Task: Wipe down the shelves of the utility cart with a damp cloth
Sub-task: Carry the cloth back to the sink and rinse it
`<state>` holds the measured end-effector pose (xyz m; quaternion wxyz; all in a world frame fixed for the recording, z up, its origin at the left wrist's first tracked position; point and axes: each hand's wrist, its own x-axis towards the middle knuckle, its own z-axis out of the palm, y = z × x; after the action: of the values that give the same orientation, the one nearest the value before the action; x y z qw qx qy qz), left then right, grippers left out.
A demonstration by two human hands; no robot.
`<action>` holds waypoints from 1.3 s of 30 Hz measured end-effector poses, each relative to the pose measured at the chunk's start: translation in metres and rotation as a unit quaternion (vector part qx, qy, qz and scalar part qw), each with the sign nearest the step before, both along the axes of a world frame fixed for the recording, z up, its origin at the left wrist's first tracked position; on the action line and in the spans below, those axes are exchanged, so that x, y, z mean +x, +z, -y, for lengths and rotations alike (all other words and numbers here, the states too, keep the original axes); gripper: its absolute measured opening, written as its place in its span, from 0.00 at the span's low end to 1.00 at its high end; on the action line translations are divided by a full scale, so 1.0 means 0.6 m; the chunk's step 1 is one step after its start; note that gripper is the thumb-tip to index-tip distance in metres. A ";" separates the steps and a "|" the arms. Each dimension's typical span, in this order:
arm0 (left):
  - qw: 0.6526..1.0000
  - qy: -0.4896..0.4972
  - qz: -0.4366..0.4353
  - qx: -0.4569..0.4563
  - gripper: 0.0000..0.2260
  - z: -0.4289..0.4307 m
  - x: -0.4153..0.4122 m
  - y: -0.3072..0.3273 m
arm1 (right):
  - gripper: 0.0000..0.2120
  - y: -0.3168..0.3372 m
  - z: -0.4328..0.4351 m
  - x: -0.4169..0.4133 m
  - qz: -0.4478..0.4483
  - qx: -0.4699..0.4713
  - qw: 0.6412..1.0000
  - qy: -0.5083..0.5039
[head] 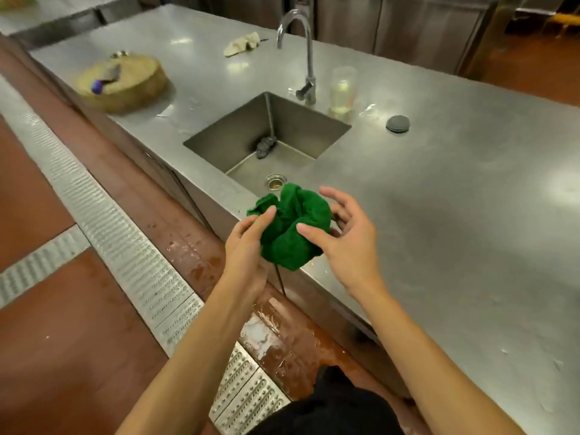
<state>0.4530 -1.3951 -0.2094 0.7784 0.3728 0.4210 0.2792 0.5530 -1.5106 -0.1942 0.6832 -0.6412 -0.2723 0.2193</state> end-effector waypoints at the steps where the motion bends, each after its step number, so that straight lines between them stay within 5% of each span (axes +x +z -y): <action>1: 1.000 0.005 -0.010 0.015 0.20 -0.020 0.005 -0.004 | 0.26 0.007 -0.024 0.011 -0.003 0.016 1.000 0.012; 4: 0.997 -0.036 -0.044 0.056 0.21 -0.072 0.013 -0.007 | 0.26 0.029 -0.098 0.043 -0.009 0.054 0.997 0.048; 11: 0.967 -0.180 -0.118 0.138 0.48 -0.183 0.021 -0.013 | 0.17 0.076 -0.277 0.089 0.042 0.062 0.994 0.081; 12: 0.957 -0.199 -0.130 0.164 0.48 -0.202 0.021 -0.012 | 0.15 0.079 -0.301 0.093 0.053 0.062 0.994 0.077; 15: 0.908 -0.230 -0.204 0.286 0.25 -0.266 0.030 -0.006 | 0.14 0.084 -0.370 0.100 0.057 0.069 0.994 0.067; 18: 0.874 -0.148 -0.213 0.411 0.43 -0.355 0.041 -0.019 | 0.12 0.086 -0.434 0.098 0.000 0.099 0.993 0.067; 20: 0.886 -0.131 -0.153 0.417 0.46 -0.413 0.056 -0.018 | 0.15 0.090 -0.475 0.093 -0.070 0.140 0.985 0.074; 27: 0.927 -0.102 -0.084 0.351 0.14 -0.553 0.101 0.002 | 0.12 0.093 -0.579 0.070 -0.195 0.175 0.965 0.013; 32: 0.952 -0.111 -0.049 0.282 0.37 -0.628 0.123 0.018 | 0.18 0.037 -0.581 0.071 -0.148 0.067 0.976 -0.145; 36: 0.932 -0.155 -0.053 0.323 0.38 -0.674 0.155 0.026 | 0.30 0.012 -0.593 0.079 -0.094 -0.054 0.967 -0.229; 39: 0.905 -0.198 -0.063 0.372 0.38 -0.704 0.188 0.024 | 0.32 0.018 -0.632 0.097 -0.030 -0.062 0.985 -0.156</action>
<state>0.5659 -0.9729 -0.1949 0.5946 0.7276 0.2523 0.2311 0.6110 -1.1313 -0.1831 0.6756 -0.7102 -0.1338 0.1458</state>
